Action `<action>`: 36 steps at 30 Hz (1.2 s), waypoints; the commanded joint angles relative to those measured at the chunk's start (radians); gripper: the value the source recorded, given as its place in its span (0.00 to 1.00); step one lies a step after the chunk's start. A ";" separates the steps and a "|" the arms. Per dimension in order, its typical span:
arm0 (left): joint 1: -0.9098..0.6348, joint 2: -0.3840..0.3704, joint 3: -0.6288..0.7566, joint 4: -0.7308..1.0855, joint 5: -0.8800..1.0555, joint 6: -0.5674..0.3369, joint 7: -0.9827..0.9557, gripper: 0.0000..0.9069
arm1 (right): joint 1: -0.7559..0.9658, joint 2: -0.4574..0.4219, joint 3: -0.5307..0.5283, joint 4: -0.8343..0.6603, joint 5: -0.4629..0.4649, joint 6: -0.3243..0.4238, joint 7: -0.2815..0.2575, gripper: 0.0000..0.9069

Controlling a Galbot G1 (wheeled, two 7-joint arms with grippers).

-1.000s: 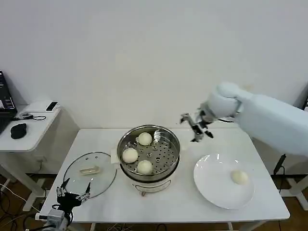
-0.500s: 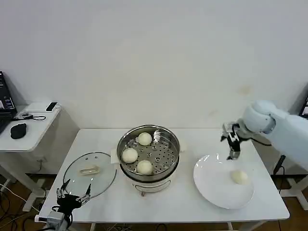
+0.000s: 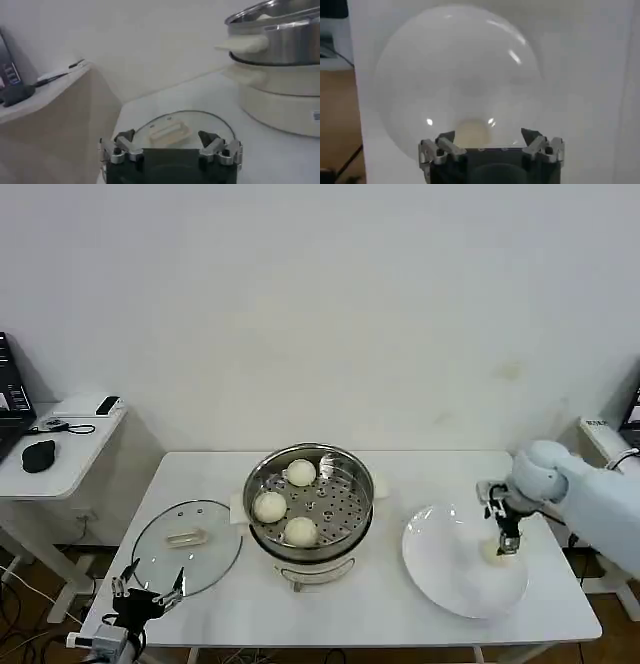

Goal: Take steamed baozi put them in steamer then cover it.

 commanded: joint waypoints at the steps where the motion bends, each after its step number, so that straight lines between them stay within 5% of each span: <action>1: 0.001 -0.001 -0.001 0.002 0.000 -0.001 0.000 1.00 | -0.100 0.032 0.039 -0.093 -0.054 0.033 0.040 1.00; 36: -0.034 0.013 0.003 0.054 -0.003 0.001 0.004 1.00 | -0.125 0.103 0.053 -0.194 -0.126 0.071 0.044 1.00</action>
